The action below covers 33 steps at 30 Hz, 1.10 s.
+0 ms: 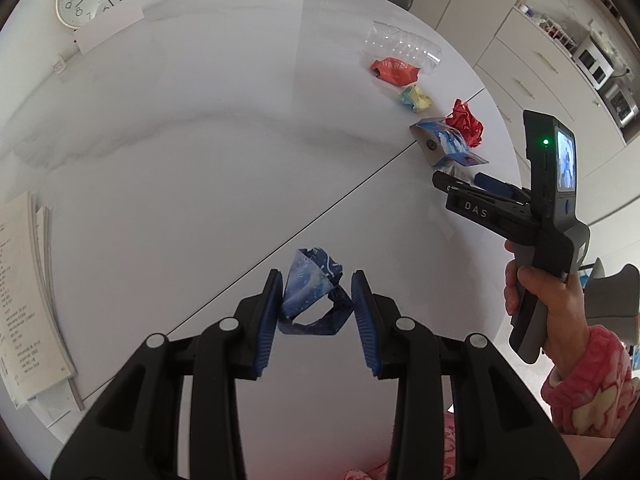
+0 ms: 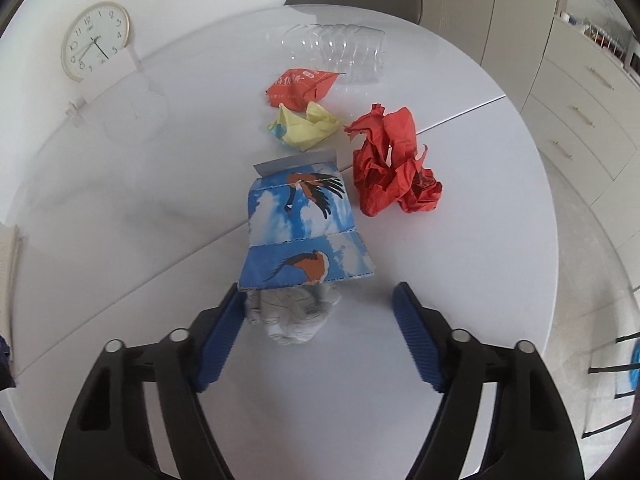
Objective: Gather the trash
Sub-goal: 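Grasp the grey crumpled paper with the right tool while the left tool holds the blue bag, then drop the grey paper and blue bag into the wastebasket with both tools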
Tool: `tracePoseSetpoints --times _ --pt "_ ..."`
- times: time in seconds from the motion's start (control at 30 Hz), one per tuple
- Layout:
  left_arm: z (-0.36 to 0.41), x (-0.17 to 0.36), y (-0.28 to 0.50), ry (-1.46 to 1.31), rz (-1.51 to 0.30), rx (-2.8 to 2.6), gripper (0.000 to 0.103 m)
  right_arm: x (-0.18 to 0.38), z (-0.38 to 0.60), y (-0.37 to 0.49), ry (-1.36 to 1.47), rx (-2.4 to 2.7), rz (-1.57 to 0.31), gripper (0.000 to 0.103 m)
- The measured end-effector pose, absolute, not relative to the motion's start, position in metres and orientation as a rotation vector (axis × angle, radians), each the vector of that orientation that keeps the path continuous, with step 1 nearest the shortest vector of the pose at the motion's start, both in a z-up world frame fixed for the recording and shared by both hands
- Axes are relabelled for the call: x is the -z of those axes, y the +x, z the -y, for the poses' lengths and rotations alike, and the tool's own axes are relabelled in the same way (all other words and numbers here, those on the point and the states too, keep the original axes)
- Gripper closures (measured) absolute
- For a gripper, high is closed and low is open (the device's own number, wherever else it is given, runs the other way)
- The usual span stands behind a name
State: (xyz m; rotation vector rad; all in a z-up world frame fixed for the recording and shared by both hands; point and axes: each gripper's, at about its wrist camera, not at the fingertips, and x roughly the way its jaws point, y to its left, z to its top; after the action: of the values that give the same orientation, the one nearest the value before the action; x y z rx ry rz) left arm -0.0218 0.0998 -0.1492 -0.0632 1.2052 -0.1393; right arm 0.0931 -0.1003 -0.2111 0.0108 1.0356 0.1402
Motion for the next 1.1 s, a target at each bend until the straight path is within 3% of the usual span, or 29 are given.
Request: tracePoseSetpoints --times 0.07,0.17,0.23,0.5,0.8,1.0,1.07,1.1 --pt "-0.098 0.149 -0.021 -0.062 -1.205 0.152 0.067 0.209 0.102 0.092 0.012 -0.142 -1.040 0.049" --pt "-0.094 0.149 -0.022 -0.054 -1.203 0.168 0.068 0.208 0.107 0.089 0.027 -0.160 -1.057 0.063" --pt "-0.090 0.147 -0.025 -0.052 -1.203 0.177 0.068 0.207 0.114 0.084 0.057 -0.176 -1.068 0.067" --pt "-0.058 0.141 -0.030 -0.052 -1.191 0.212 0.068 0.182 0.158 0.047 0.174 -0.229 -1.044 0.069" --pt "0.014 0.132 -0.039 -0.024 -1.170 0.311 0.068 0.133 0.227 -0.032 0.135 -0.276 -1.029 0.068" --pt "0.066 0.132 -0.051 0.007 -1.175 0.376 0.068 0.176 0.246 -0.070 0.064 -0.322 -1.160 0.067" --pt "0.079 0.132 -0.056 0.021 -1.176 0.386 0.067 0.203 0.245 -0.071 0.050 -0.356 -1.235 0.043" --pt "0.085 0.132 -0.059 0.028 -1.178 0.390 0.068 0.216 0.244 -0.071 0.027 -0.343 -1.259 0.036"
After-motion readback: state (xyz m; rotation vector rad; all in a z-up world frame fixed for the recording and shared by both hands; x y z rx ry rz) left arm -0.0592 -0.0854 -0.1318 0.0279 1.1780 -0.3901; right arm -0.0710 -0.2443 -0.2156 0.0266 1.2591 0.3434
